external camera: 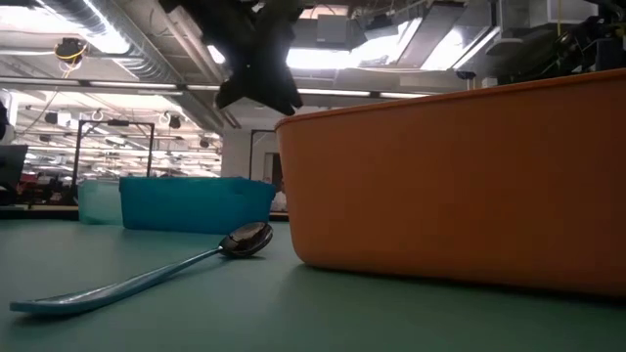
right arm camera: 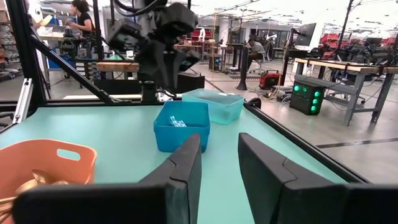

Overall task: Sort silverware by color (type)
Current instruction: Put the blue spoon into the transparent green bin

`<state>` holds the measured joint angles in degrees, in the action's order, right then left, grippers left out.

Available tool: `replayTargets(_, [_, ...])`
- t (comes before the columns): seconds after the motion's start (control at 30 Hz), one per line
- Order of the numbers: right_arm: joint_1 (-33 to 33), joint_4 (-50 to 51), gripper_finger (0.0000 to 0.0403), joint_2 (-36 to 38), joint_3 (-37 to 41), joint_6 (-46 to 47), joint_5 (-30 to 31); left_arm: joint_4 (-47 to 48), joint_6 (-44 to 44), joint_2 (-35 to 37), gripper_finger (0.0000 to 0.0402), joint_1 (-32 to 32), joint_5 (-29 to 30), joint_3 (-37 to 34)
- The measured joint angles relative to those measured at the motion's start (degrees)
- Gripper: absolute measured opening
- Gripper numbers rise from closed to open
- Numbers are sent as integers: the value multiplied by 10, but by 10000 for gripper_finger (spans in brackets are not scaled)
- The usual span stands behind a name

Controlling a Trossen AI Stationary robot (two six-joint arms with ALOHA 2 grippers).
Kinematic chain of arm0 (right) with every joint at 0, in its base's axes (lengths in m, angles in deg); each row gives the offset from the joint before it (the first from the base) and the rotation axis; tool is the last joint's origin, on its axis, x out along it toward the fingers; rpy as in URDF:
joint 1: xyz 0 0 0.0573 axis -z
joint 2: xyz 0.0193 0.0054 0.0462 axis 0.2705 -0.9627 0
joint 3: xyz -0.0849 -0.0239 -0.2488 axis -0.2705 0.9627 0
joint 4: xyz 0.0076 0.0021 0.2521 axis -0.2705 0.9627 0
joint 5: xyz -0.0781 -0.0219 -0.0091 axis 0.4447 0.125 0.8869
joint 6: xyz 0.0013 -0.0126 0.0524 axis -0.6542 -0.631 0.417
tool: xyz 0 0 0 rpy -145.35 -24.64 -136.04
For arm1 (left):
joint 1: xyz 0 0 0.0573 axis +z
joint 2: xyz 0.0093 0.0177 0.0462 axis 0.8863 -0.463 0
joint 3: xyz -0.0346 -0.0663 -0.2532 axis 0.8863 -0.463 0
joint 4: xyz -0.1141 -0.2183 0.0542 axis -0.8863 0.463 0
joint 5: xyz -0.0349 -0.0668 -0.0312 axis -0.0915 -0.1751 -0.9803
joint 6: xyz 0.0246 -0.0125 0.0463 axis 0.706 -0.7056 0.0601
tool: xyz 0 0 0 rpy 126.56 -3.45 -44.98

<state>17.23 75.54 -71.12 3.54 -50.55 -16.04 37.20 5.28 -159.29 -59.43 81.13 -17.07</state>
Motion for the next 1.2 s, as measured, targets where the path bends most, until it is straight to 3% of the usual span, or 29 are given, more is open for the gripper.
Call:
replayTargets(0.23, [0,0,97,0,0,0,0,0,-123,0,79,-36,-40,0])
replayTargets(0.5, [0,0,97,0,0,0,0,-29,-211,0,79,-83,-39,0])
replayTargets(1.03, [0,0,97,0,0,0,0,-52,-238,-7,79,-117,-43,0])
replayTargets(1.2, [0,0,97,0,0,0,0,-73,-243,-32,79,-117,-93,0])
